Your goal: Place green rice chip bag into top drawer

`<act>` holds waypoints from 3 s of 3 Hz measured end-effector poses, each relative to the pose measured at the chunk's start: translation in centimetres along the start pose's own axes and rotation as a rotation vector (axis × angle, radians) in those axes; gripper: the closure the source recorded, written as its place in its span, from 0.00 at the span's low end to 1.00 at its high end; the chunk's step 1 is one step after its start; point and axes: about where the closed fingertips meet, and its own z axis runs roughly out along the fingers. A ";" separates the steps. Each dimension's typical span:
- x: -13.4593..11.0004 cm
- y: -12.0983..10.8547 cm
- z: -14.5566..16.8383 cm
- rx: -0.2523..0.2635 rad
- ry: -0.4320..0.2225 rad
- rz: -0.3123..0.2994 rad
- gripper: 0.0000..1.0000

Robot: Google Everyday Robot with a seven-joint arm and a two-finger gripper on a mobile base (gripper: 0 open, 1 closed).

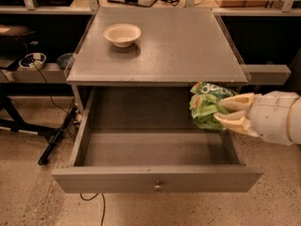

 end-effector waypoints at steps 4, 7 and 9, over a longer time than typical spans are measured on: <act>3.9 1.7 4.0 0.008 0.064 0.054 1.00; 6.8 4.8 7.5 -0.051 0.055 0.109 1.00; 8.3 6.4 9.4 -0.089 0.076 0.115 1.00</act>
Offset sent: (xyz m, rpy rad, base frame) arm 0.0227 -0.0031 -0.0787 -0.0467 0.1342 -0.0581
